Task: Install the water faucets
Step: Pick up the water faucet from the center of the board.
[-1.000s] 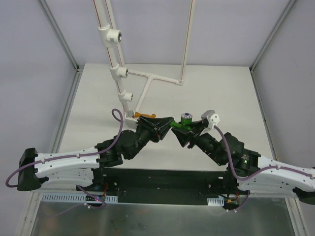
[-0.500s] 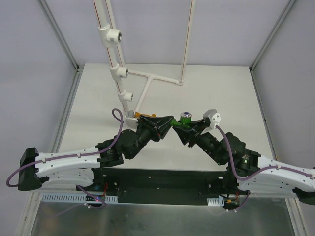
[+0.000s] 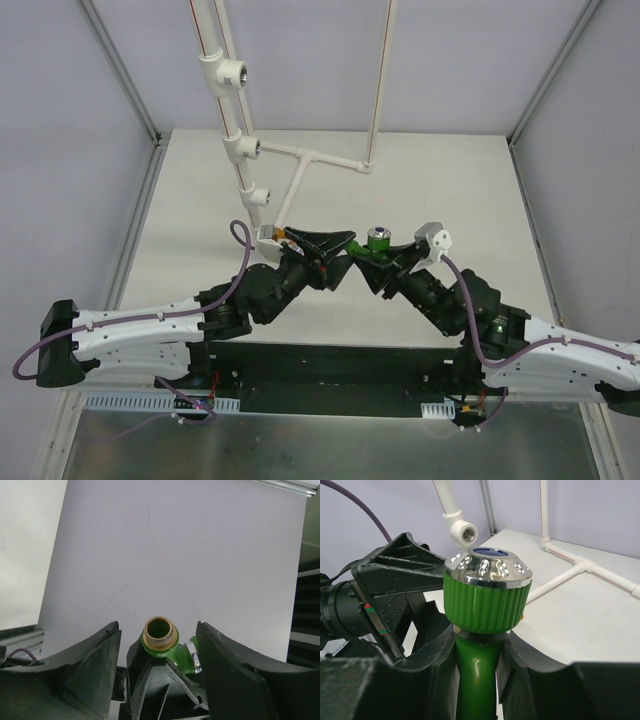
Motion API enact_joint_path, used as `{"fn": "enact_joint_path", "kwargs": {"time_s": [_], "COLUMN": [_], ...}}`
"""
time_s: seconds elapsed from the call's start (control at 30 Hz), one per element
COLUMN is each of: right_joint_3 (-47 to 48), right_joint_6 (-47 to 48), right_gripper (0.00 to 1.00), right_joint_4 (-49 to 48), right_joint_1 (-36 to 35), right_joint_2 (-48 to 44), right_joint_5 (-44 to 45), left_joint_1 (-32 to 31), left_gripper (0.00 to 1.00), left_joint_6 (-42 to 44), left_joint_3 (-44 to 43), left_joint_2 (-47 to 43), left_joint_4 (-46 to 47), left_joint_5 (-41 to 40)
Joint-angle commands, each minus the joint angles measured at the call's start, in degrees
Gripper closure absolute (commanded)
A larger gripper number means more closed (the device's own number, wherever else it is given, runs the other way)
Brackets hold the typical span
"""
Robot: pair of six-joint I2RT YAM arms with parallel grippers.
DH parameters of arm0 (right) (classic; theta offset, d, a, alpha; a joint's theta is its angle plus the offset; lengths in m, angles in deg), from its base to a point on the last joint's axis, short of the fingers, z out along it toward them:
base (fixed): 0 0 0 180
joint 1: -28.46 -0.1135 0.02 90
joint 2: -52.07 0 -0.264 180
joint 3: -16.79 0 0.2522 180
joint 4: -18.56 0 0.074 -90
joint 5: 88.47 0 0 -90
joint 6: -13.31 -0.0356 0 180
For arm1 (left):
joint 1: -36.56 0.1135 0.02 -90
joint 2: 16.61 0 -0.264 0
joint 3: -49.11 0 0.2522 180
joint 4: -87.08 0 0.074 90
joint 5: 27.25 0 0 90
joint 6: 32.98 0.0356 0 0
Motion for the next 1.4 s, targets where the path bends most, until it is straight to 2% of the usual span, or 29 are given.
{"fn": "enact_joint_path", "kwargs": {"time_s": [0.0,0.1,0.37,0.73,1.37], "right_joint_3": [0.3,0.3,0.9,-1.8,-3.4], "right_joint_6": [0.0,-0.5,-3.4,-9.0,-10.9], "right_gripper": [1.0,1.0,1.0,1.0,1.0], "right_joint_4": [-2.6,-1.1,6.5,14.1,15.7], "right_joint_1": [0.0,0.0,0.0,0.0,0.0], "right_joint_2": [-0.8,-0.9,-1.8,-3.0,-3.1], "right_joint_5": [0.6,0.0,-2.6,-5.4,-7.4], "left_joint_1": [-0.4,-0.4,-0.4,-0.4,-0.4], "left_gripper": [0.3,0.23,0.18,0.17,0.18], "left_joint_6": [-0.5,-0.5,-0.3,1.0,0.7], "left_joint_3": [-1.0,-1.0,-0.8,-1.2,-1.0], "left_joint_2": [-1.0,-0.8,-1.1,-1.5,-1.4], "left_joint_4": [2.0,1.9,1.5,1.1,1.1], "left_joint_5": [2.0,2.1,1.1,0.3,-0.1]}}
